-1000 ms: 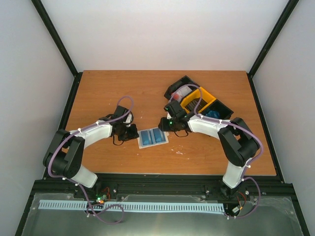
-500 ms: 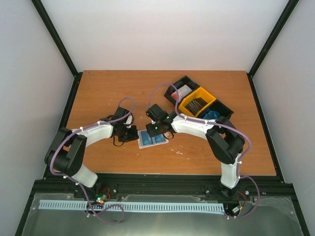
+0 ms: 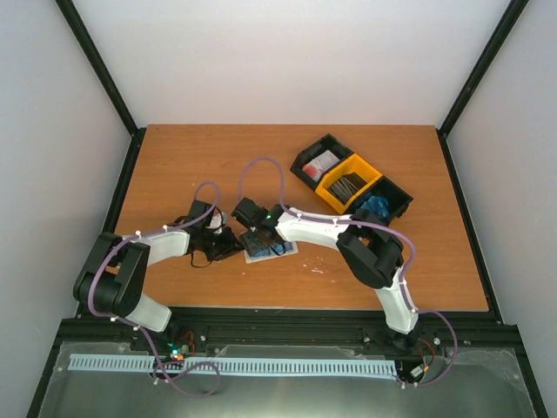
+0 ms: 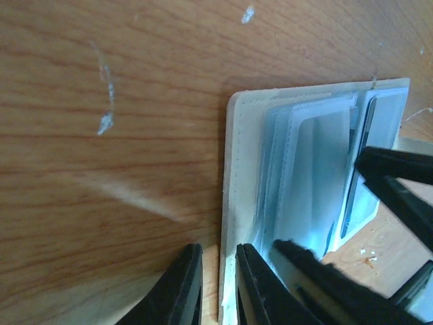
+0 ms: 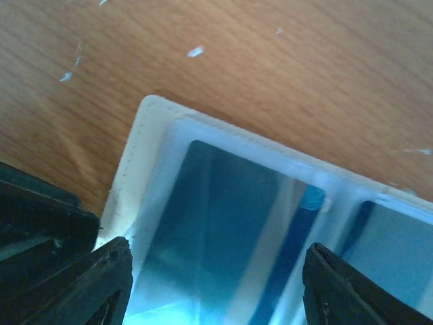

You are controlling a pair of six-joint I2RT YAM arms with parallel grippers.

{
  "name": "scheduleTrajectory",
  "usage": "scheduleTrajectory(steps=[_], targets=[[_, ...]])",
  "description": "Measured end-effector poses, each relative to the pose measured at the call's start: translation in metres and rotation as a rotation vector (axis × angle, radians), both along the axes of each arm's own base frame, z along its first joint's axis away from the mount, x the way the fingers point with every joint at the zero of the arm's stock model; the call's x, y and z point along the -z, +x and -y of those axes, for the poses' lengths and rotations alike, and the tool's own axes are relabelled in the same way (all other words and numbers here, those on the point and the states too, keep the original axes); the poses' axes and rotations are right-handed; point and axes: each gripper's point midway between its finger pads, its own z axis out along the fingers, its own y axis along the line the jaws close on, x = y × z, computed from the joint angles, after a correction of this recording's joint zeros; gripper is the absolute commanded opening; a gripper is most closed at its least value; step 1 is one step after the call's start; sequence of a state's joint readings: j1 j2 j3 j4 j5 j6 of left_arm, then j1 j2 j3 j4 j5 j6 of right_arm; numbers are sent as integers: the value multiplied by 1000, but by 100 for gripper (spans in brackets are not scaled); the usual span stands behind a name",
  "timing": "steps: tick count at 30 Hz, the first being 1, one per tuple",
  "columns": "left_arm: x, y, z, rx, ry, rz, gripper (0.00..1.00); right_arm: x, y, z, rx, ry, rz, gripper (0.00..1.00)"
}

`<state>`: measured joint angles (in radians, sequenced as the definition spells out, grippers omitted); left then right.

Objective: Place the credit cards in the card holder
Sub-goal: Turn over the card slot in the card holder.

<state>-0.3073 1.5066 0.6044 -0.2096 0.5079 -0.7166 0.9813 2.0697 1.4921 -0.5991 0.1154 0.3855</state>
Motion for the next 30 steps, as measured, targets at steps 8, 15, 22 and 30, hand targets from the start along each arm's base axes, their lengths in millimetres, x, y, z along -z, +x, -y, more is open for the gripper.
scheduleTrajectory(steps=[8,15,22,30], targets=[[0,-2,0,-66,-58,-20,16,12,-5,-8,6,-57,-8,66],[0,-3,-1,-82,-78,-18,19,12,-3,-5,51,-63,-6,51],[0,-3,0,-81,-84,-16,19,11,0,-4,72,-59,-4,56],[-1,-3,0,-81,-85,-15,19,9,10,11,105,-120,54,65]])
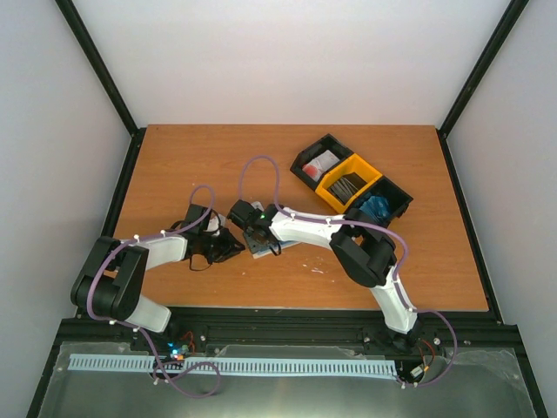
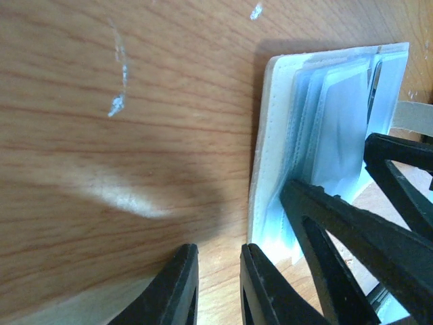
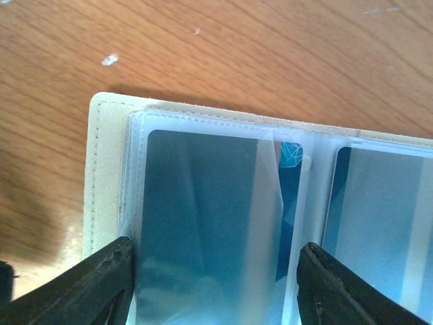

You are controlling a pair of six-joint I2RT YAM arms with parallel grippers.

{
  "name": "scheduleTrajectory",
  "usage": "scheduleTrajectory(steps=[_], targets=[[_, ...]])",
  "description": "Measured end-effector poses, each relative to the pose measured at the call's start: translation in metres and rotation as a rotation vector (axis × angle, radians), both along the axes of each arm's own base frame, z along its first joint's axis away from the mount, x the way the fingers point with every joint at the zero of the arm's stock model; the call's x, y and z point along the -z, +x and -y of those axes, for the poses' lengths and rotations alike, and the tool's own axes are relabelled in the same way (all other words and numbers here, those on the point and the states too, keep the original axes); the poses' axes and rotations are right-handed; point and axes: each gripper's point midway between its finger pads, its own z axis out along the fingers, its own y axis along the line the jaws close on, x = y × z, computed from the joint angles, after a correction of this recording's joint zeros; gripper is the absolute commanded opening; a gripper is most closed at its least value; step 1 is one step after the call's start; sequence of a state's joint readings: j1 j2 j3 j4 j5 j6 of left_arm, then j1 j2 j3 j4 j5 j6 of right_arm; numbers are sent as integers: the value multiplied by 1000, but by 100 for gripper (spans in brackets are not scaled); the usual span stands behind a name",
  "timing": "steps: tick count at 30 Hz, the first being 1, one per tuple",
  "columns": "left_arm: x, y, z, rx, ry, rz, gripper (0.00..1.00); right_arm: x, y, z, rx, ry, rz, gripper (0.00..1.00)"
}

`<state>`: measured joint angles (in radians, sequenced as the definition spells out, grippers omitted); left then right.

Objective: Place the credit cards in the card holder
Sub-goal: Turn over the card slot in the card holder.

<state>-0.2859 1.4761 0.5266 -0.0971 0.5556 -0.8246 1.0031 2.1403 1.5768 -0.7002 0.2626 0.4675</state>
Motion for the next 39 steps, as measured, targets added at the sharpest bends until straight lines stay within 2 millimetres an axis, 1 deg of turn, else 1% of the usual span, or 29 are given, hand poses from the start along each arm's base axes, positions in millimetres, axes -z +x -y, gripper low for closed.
scheduleTrajectory(steps=[6,12,26,30,35,39], targets=[[0,0,0,0,0,0,19,-2,5,10,13,-50,33,64],[0,0,0,0,0,0,19,-7,9,19,24,-98,64,56],[0,0,2,6,-9,-2,19,-34,21,34,67,-151,156,50],[0,2,3,7,-12,0,19,-38,23,36,75,-159,175,46],[0,2,3,8,-13,0,19,-42,26,41,95,-175,198,33],[0,2,3,8,-13,0,19,-48,29,46,114,-178,218,29]])
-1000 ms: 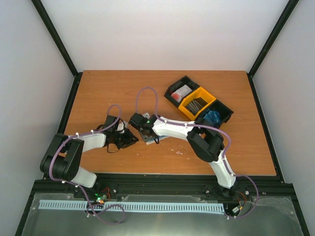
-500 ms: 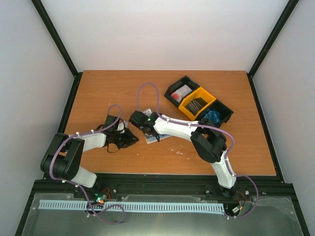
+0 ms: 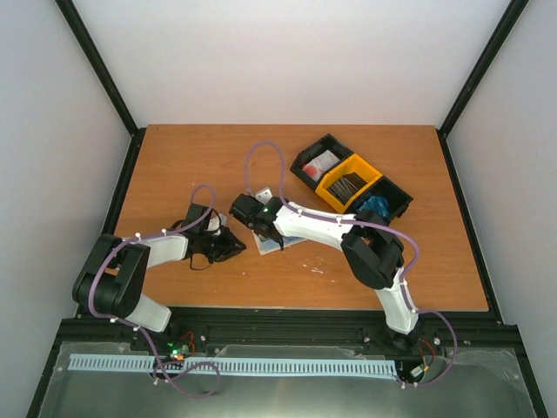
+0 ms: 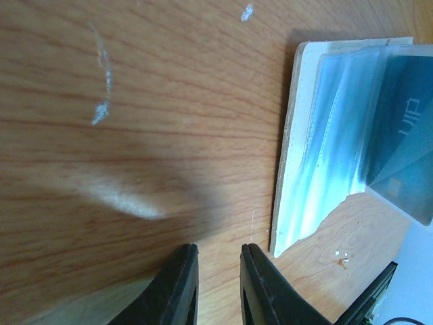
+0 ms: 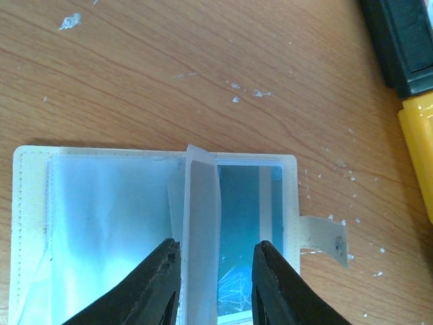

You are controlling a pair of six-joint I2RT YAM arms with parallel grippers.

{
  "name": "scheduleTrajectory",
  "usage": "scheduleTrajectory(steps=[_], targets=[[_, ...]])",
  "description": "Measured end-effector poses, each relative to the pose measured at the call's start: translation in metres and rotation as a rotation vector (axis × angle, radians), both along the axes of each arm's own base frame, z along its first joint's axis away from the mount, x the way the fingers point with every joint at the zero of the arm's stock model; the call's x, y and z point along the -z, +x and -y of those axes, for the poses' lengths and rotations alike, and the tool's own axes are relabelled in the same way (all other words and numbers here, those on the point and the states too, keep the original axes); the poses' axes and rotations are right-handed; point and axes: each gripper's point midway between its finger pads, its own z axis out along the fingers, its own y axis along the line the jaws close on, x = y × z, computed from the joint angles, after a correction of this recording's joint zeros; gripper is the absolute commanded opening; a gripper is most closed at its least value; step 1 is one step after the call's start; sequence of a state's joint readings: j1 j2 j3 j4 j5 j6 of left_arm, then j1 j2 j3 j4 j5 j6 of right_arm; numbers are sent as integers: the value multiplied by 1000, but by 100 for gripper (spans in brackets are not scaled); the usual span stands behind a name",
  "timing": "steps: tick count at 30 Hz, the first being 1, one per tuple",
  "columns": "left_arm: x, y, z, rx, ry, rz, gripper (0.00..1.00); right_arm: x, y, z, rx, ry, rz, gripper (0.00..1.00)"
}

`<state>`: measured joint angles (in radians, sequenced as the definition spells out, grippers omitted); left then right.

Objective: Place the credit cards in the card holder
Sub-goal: Turn over the card slot in the card holder.

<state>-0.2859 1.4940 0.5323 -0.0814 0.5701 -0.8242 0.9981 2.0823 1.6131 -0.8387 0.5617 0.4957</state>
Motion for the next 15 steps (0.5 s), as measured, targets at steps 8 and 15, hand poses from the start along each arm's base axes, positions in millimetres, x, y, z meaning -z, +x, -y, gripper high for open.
scheduleTrajectory(steps=[8,15], targets=[[0,1,1,1,-1,0,20,3,6,17,39,-15,-2,25],[0,5,2,2,-2,0,20,12,8,37,78,-15,-34,28]])
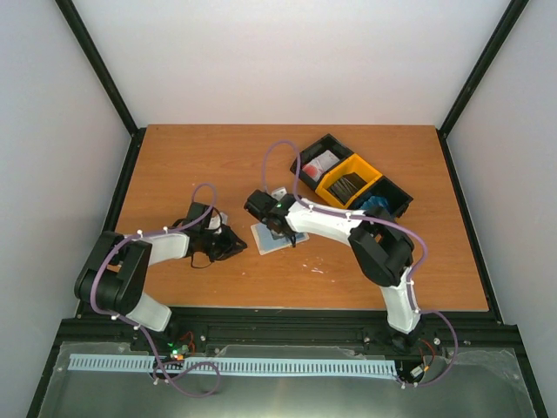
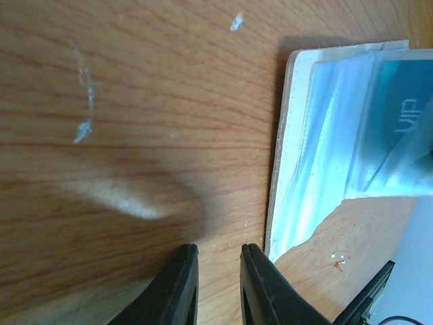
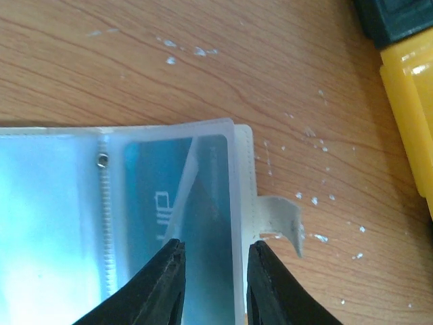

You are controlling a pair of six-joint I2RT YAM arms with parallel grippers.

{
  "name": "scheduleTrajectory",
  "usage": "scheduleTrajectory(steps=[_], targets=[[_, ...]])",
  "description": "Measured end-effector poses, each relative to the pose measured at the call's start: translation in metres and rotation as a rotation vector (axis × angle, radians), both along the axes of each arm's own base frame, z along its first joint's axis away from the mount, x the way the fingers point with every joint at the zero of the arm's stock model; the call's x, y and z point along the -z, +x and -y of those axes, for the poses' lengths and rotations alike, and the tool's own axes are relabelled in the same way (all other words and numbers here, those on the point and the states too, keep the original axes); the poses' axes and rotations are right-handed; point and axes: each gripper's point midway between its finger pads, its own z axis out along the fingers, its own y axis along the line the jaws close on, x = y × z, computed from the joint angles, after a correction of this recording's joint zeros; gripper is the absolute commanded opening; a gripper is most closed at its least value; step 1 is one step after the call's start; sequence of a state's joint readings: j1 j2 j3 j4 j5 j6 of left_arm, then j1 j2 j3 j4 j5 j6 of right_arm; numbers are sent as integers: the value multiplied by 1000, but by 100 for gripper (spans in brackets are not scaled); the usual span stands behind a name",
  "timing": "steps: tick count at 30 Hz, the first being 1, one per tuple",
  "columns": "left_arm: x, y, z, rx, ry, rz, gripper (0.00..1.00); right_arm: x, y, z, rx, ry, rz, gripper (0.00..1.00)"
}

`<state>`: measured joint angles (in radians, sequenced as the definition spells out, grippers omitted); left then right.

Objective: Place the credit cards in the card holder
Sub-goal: Turn over the card slot in the card holder.

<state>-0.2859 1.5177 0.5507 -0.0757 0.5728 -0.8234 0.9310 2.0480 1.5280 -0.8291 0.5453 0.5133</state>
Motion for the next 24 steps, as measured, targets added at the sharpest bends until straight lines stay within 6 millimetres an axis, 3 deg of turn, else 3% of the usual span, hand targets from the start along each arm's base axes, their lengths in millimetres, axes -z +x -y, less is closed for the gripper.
scheduleTrajectory(steps=[9,15,19,24], targets=[[-1,4,1,3,1,4,20,-13,10,24,49,107,-31,33],[-4,5,0,8,10,24,29,-8,13,36,60,205,-82,39],[-20,8,-2,20,26,89,37,-38,24,49,80,366,-72,44],[-62,28,-1,38,29,250,54,-110,52,74,90,572,57,51]])
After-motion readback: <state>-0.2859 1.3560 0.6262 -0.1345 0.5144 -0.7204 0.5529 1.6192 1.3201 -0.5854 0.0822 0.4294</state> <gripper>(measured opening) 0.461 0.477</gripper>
